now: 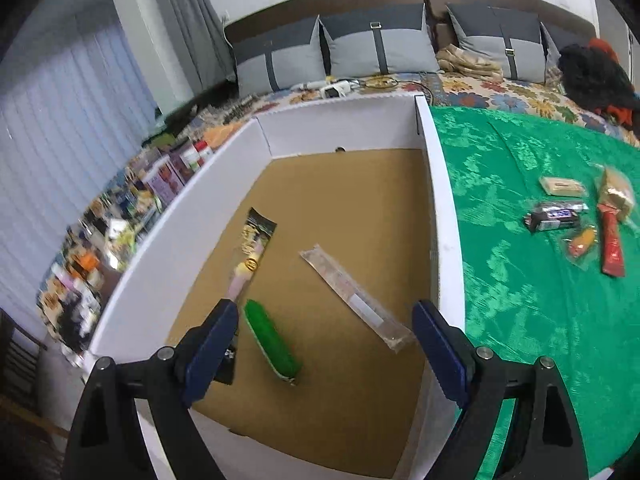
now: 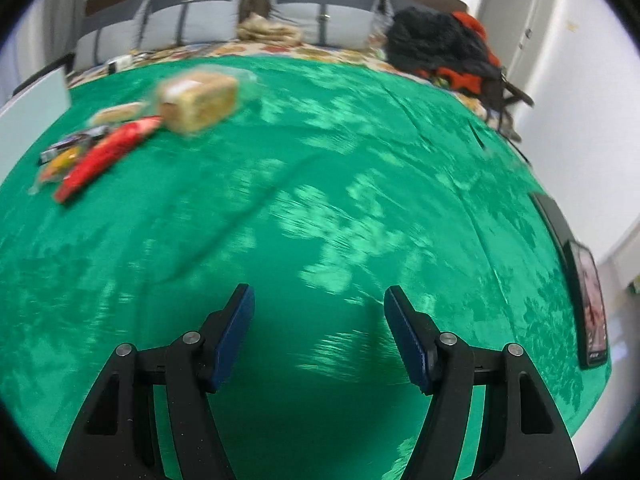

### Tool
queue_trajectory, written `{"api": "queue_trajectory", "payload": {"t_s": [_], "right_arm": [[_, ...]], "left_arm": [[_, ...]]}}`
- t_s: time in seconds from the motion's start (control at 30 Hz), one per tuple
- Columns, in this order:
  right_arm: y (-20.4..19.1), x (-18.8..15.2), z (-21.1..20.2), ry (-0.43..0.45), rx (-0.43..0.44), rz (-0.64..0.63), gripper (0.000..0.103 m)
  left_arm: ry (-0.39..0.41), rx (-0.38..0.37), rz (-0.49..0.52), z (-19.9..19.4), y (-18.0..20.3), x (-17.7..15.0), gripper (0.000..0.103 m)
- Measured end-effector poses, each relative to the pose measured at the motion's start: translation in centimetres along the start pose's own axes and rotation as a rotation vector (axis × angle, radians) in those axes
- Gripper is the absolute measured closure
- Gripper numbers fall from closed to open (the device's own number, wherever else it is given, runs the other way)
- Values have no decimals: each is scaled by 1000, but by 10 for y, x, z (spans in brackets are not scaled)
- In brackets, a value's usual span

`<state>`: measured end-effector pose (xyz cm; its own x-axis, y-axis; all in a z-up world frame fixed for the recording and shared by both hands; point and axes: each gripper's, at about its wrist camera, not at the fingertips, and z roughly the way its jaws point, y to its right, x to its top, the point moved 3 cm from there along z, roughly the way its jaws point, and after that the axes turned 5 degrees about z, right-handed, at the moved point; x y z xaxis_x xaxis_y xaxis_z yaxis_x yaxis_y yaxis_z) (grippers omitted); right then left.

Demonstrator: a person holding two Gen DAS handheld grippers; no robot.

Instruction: Organize snacks

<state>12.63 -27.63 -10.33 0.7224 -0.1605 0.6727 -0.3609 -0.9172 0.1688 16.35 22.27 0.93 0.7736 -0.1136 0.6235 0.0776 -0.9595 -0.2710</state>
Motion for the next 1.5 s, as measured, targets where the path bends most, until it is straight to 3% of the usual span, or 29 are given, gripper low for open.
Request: {"api": "queue_trajectory", "payload": {"t_s": [0.07,0.13,0.2,0.27,0.33,0.4,0.47,0.57,0.67,0.77,0.87,1.03,1.13,1.2,1.5], "right_arm": [[7,-4,0,6,16,48,27],[10,-1,4,-4,31,85,23],[15,1,10,-21,53,117,21],[18,1,10,-25,62,130,20],[16,0,9,-24,54,122,19],[16,0,10,-26,64,126,17],[14,-1,10,-26,63,124,17],[14,0,10,-26,63,124,17],[14,0,10,-26,64,124,17],[14,0,10,-26,64,125,17],[14,0,10,-26,63,125,17],[14,0,10,-26,63,125,17],[14,0,10,-26,63,126,17],[14,0,10,-26,63,126,17],[13,1,11,-25,62,127,17]], "left_arm": [[-9,-4,-4,-1,3,-2,15],[30,41,-15,-11,5,0,15],[123,119,-22,-35,8,5,15],[209,145,-28,-60,15,10,12],[294,99,-31,-89,34,15,0],[335,-4,-17,-111,61,16,0],[318,-109,6,-118,88,15,0],[183,-315,46,-105,149,-1,0],[39,-415,72,-70,196,-26,0],[-71,-410,81,-30,229,-47,0],[-110,-408,66,-7,241,-54,0],[-83,-343,121,23,243,-32,0],[-71,-346,148,39,233,-24,0],[-65,-384,113,48,230,-21,0],[-33,-371,92,56,225,-19,0]]}}
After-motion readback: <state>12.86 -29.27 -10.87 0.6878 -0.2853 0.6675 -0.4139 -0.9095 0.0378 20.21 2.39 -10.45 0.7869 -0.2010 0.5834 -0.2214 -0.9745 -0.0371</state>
